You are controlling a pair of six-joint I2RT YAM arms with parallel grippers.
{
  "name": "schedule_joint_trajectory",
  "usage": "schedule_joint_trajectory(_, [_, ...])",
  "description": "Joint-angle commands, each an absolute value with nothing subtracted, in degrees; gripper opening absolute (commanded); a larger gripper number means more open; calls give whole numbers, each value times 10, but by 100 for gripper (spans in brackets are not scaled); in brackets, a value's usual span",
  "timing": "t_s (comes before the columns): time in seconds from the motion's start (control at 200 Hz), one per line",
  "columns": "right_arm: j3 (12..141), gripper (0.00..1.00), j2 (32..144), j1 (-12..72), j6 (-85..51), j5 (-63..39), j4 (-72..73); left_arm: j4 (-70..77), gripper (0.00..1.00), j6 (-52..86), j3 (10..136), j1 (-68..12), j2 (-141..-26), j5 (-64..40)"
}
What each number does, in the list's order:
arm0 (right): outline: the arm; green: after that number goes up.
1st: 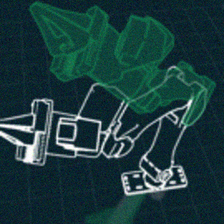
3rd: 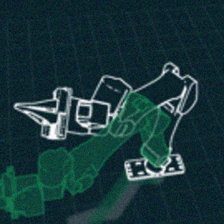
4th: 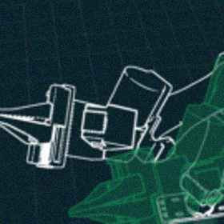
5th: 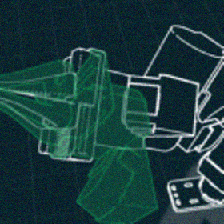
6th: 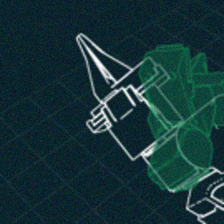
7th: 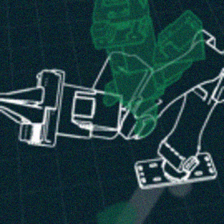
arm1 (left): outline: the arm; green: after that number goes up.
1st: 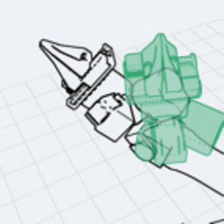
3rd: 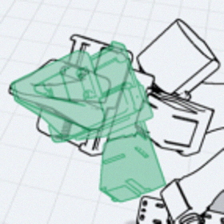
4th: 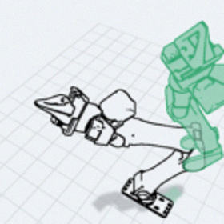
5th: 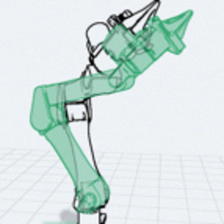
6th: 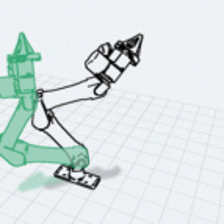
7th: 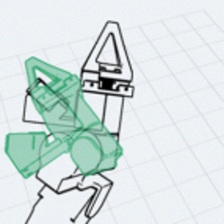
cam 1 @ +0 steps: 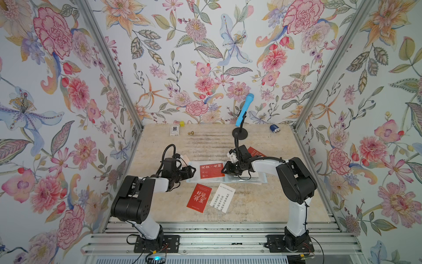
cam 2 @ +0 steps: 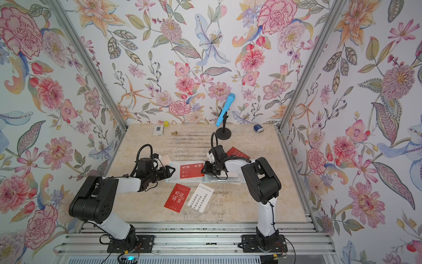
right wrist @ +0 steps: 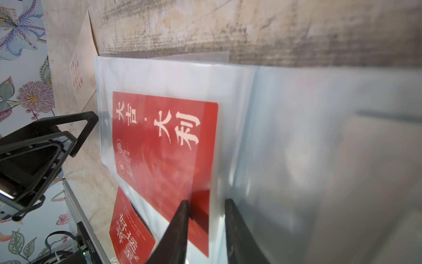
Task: Place the photos into the photo albums
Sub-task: Insert the photo into the photo album.
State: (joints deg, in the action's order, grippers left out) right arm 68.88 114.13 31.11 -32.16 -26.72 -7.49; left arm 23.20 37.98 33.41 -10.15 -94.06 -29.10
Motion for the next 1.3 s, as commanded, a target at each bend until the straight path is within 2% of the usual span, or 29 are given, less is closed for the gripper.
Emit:
schedule_joint_trajectory(0.0, [706, 30, 1146, 322, -316, -282, -73, 207, 74, 385, 321, -110, -920, -297])
schedule_joint_trajectory(0.325, [677, 30, 1094, 302, -310, -259, -73, 164, 73, 363, 335, -110, -901, -273])
schedule_joint_trajectory(0.37, [674, 28, 1094, 301, -309, -257, -73, 165, 74, 364, 335, -111, -901, -273])
schedule_joint_trajectory(0.495, [671, 12, 1101, 301, -305, -239, -80, 164, 74, 366, 332, -110, -879, -273])
schedule_joint_trajectory(0.6, [668, 8, 1114, 304, -305, -240, -80, 161, 74, 364, 329, -110, -872, -271])
schedule_joint_trajectory(1.296, [718, 8, 1177, 346, -308, -244, -80, 156, 73, 365, 320, -110, -860, -267])
